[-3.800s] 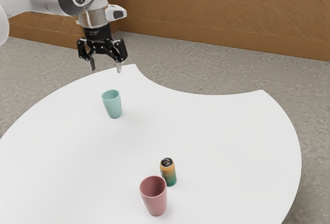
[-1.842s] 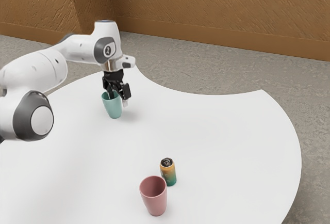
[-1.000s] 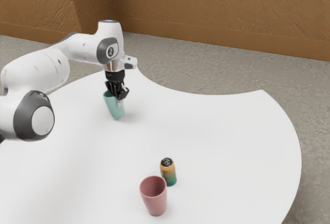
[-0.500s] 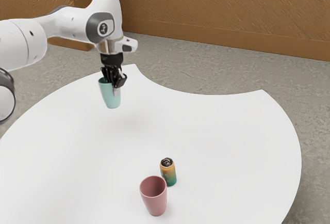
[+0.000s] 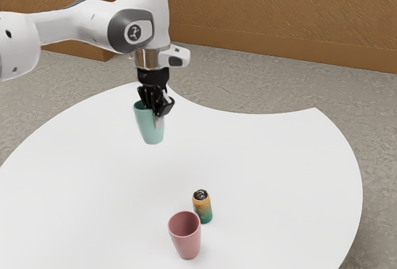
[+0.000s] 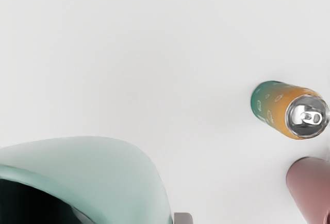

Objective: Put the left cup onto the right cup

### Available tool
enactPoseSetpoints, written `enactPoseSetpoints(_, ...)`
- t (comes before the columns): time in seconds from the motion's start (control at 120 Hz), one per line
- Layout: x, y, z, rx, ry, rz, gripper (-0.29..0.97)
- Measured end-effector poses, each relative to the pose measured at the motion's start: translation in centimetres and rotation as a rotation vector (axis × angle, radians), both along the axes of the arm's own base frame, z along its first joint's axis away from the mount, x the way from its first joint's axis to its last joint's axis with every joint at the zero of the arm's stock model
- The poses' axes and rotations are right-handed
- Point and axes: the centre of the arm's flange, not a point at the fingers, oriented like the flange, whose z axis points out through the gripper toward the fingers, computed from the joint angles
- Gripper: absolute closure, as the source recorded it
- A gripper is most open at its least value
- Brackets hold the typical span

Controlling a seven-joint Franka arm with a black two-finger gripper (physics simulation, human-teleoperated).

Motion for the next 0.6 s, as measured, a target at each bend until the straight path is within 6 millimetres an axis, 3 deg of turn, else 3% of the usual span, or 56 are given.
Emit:
enactPoseSetpoints(0.083, -1.3, -2.1, -0.4, 0.009, 0.014, -0.009, 0.78)
enactPoseSetpoints(0.4, -10.9, -10.1, 1.5, 0.083, -0.003, -0.067, 0.78)
enactPoseSetpoints(0.5, -12.3, -12.2, 1.6, 0.089, -0.009, -0.085, 0.78)
enactPoseSetpoints(0.6, -12.6, -12.5, 0.7, 0.094, 0.002, -0.071, 0.78)
